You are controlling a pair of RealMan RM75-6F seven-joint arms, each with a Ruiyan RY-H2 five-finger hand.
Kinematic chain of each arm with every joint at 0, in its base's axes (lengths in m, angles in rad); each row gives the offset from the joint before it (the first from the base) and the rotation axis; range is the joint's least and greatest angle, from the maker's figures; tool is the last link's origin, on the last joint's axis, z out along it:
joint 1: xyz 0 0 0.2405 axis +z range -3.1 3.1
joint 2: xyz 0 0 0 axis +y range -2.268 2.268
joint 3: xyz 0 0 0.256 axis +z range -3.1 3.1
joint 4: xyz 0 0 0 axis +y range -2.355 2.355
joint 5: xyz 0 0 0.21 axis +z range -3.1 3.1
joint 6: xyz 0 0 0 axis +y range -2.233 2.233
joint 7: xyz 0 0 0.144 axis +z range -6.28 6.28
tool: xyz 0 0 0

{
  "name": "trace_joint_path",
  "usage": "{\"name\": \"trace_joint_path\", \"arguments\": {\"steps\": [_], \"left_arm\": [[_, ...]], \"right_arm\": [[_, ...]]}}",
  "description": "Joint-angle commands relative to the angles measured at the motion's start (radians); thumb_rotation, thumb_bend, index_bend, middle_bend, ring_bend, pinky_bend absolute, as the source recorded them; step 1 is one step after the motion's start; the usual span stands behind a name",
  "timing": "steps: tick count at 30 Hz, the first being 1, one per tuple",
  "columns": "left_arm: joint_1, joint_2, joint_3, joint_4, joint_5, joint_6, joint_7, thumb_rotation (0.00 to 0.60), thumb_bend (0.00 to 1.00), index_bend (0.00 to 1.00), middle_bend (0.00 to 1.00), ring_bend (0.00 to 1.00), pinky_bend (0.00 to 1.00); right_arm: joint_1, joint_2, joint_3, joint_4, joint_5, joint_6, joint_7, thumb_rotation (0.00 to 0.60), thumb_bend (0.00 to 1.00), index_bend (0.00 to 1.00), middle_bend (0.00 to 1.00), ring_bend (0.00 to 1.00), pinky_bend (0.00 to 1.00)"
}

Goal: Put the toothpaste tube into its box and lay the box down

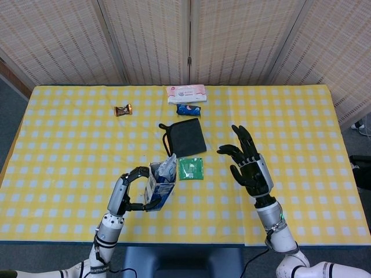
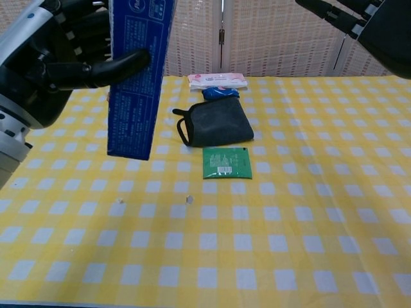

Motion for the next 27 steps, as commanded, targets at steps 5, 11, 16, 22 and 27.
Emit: {"name": "trace_joint_path", "arguments": {"steps": [5,11,16,22,27], "left_arm": [[-0.002,-0.001,0.006,0.010,0.005,0.004,-0.013,0.600,0.23,0.56,0.68,0.35,0.28],[-0.004,0.002,0.017,0.025,0.012,0.003,-0.025,0.600,0.22,0.56,0.60,0.25,0.18],[-0.007,0.005,0.024,0.028,0.014,-0.002,-0.032,0.600,0.21,0.56,0.57,0.23,0.17],[-0.008,0.004,0.023,0.027,0.007,-0.004,-0.023,0.600,0.21,0.56,0.57,0.26,0.20],[-0.007,0.020,0.031,0.024,-0.010,-0.034,0.027,0.600,0.21,0.59,0.60,0.40,0.33]], "right_arm": [[0.000,0.000,0.000,0.002,0.001,-0.001,0.001,0.600,0.44,0.00,0.04,0.27,0.26],[-0.001,0.002,0.000,0.000,0.002,-0.001,-0.007,0.600,0.44,0.00,0.04,0.27,0.26],[-0.002,0.004,-0.001,-0.003,0.002,-0.001,-0.013,0.600,0.44,0.00,0.04,0.27,0.26],[-0.004,0.008,-0.001,-0.005,-0.001,0.002,-0.011,0.600,0.44,0.00,0.04,0.27,0.26],[-0.007,0.014,-0.006,0.002,-0.016,0.012,-0.032,0.600,0.44,0.00,0.04,0.27,0.26]]}}
